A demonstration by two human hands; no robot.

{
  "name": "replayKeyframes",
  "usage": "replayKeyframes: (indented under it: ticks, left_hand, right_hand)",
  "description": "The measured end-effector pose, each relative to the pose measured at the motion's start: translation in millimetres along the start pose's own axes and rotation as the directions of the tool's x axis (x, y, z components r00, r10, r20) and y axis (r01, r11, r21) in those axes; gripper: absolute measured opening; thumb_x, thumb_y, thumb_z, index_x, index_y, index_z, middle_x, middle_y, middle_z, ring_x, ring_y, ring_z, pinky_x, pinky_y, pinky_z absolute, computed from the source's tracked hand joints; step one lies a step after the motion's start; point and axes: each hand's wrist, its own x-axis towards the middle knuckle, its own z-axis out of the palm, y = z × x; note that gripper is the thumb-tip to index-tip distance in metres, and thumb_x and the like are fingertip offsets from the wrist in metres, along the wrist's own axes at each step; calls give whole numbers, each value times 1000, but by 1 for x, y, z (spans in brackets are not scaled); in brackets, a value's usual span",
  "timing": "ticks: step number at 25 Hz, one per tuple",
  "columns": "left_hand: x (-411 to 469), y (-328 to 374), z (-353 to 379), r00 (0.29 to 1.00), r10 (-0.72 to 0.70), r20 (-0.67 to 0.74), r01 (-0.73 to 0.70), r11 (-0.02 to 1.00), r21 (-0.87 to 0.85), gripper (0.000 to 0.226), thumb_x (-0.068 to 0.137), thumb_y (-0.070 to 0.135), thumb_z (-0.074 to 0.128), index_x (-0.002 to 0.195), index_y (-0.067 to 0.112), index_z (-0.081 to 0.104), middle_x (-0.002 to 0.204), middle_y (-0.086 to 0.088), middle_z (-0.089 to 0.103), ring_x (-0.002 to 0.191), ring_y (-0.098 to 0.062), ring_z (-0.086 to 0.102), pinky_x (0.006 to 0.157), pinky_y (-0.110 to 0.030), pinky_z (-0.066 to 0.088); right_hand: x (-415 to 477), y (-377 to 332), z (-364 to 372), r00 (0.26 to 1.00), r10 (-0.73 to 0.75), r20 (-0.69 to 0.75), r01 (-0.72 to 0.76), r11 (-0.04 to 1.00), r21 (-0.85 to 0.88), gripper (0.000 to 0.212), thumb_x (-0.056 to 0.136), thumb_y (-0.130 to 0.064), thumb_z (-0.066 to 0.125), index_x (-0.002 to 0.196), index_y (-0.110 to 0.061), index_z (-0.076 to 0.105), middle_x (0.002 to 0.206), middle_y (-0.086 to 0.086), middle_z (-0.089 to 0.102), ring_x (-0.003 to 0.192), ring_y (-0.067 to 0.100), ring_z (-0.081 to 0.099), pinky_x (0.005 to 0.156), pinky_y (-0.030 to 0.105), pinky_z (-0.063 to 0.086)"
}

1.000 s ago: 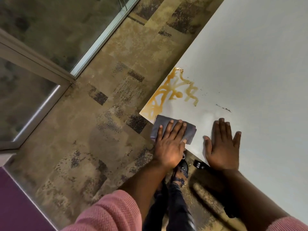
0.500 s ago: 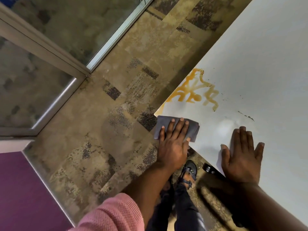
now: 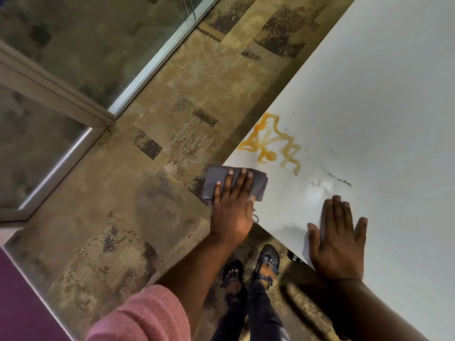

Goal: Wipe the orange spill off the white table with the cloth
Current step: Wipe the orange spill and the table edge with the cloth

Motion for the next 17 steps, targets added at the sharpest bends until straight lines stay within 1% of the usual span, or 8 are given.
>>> replayKeyframes:
  ticks: [2,3,5,7,9,11,13,17]
  left_hand:
    - [-20,8,3,999,29,38,-28,999,-28,59,105,36,37,162,27,23,170,7,19,158,-23,13,125,-50,13]
    - [-15,10,3,998,60,38,-59,998,-24,60,104,35,39,162,27,24,170,7,20,158,-23,13,126,-50,13]
    - [11,14,0,988,150,36,-151,988,17,60,104,34,39,162,26,24,169,5,23,158,-25,15,126,-53,15]
    - [56,28,-2,967,252,30,-253,967,26,59,104,34,35,162,25,23,169,4,23,158,-26,15,125,-55,15]
    - [100,43,-4,964,262,50,-263,964,30,59,104,35,27,162,24,23,170,3,23,158,-26,15,125,-56,15]
    - [115,49,-4,972,230,49,-233,971,58,60,104,36,23,162,23,21,170,2,22,158,-27,14,124,-56,16]
    - [96,45,1,973,230,32,-231,973,27,59,105,34,27,162,22,22,169,1,24,158,-28,15,124,-57,18]
    - [-12,43,5,963,253,92,-256,967,20,60,104,34,37,162,25,22,170,2,22,158,-26,15,124,-56,20]
  right_hand:
    - [2,-2,-2,1000,-1,-7,1,1000,12,71,103,-44,33,162,-5,25,171,16,21,159,32,17,125,64,10]
    - [3,-3,-4,1000,2,-10,-2,1000,18,72,103,-44,33,162,-5,26,171,15,21,159,32,17,125,64,9]
    - [4,-6,-6,1000,-4,-6,4,1000,29,72,102,-44,33,162,-6,25,171,14,20,159,31,17,126,62,7]
    - [4,-5,-8,1000,13,14,-14,999,29,72,103,-46,30,163,-8,24,172,12,18,159,29,16,127,60,5]
    - [3,-3,-7,999,30,30,-31,999,22,71,104,-47,29,164,-9,23,173,10,17,160,27,14,127,59,5]
    - [4,-3,-7,999,33,33,-33,999,17,71,104,-48,29,164,-10,23,173,9,17,160,26,13,127,59,5]
    - [5,-2,-8,998,38,44,-39,999,23,71,104,-48,29,164,-12,21,173,8,15,160,25,11,128,58,4]
    - [1,1,-7,998,33,62,-35,999,32,72,104,-49,27,165,-13,19,174,5,10,161,22,7,127,59,4]
